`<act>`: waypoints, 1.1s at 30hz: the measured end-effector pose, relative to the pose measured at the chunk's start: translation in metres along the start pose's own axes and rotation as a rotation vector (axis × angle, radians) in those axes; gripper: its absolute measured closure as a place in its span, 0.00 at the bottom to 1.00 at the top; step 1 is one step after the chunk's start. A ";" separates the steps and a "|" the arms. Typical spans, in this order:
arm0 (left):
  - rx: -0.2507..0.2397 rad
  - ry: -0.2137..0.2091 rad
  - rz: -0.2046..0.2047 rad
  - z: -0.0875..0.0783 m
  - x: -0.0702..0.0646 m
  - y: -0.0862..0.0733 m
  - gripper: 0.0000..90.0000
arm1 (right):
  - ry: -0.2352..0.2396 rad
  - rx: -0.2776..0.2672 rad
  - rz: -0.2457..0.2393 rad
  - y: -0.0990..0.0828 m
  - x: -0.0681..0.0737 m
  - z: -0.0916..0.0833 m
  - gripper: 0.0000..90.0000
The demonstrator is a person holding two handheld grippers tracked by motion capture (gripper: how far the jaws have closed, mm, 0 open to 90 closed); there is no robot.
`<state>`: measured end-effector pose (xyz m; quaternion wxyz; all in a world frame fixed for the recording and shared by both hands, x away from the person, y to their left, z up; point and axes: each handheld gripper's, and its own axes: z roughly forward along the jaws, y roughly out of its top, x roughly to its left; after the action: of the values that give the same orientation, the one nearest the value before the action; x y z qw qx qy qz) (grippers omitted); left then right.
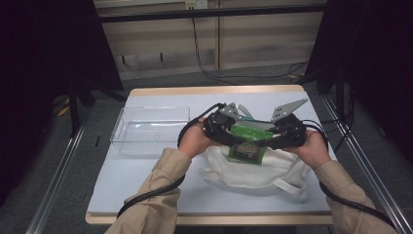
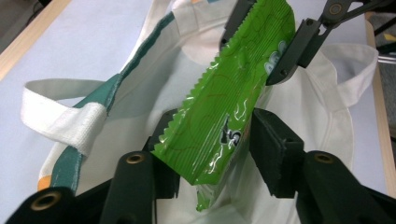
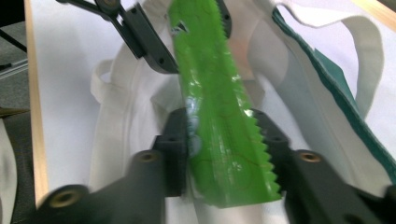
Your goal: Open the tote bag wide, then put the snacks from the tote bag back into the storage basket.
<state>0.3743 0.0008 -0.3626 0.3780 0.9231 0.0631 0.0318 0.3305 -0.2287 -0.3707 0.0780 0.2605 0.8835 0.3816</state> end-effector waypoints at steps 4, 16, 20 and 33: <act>0.047 0.004 0.017 0.001 -0.002 0.002 0.63 | -0.011 0.009 0.011 -0.005 0.000 0.002 0.56; 0.107 -0.002 0.061 0.004 -0.008 0.011 0.63 | -0.049 0.041 0.046 -0.029 0.001 -0.002 0.37; 0.133 0.003 0.080 0.005 -0.009 0.014 0.61 | -0.062 0.035 0.064 -0.034 0.000 -0.004 0.31; 0.215 -0.016 0.178 0.008 -0.014 0.028 0.61 | -0.097 0.025 0.108 -0.050 -0.002 -0.004 0.19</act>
<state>0.3641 -0.0264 -0.3491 0.2733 0.9604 -0.0190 0.0512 0.3109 -0.2612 -0.4041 0.0967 0.3268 0.8679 0.3613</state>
